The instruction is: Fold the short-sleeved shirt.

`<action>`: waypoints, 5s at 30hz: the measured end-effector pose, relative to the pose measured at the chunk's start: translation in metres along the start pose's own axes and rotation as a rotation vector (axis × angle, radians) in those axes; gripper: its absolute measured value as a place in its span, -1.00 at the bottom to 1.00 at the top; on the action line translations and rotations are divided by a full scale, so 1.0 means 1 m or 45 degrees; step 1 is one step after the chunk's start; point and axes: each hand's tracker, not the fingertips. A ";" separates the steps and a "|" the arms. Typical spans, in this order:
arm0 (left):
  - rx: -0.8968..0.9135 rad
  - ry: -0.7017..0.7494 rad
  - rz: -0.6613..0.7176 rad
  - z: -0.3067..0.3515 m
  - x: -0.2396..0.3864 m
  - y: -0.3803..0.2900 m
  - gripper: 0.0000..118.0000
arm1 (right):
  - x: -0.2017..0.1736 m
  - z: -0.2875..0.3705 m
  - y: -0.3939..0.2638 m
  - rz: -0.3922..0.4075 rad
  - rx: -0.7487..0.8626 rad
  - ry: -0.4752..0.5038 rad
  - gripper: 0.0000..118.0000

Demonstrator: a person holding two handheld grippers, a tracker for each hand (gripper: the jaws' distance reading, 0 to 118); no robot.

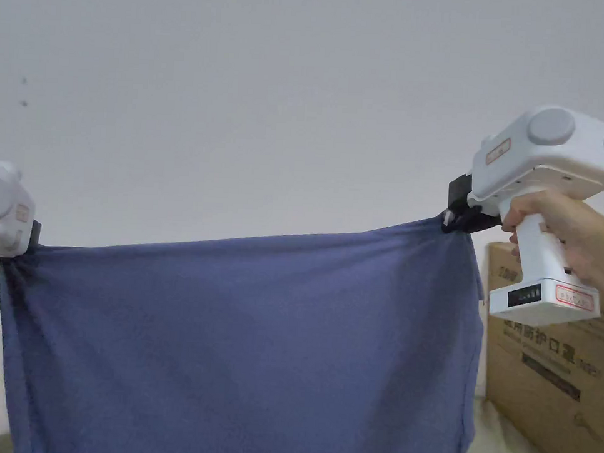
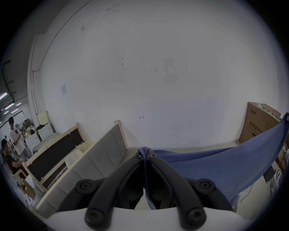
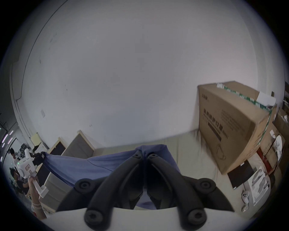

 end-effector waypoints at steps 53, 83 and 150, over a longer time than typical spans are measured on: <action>-0.731 -0.143 -0.067 -0.077 0.032 -0.406 -0.98 | 0.118 -0.124 -0.380 -0.090 -0.800 -0.146 -0.97; -0.806 -0.227 0.048 0.223 -0.053 -0.565 0.70 | 0.112 0.172 -0.602 0.013 -0.751 -0.233 0.34; -0.820 -0.222 0.142 0.232 -0.061 -0.591 -0.96 | 0.124 0.161 -0.652 0.022 -0.879 -0.158 0.50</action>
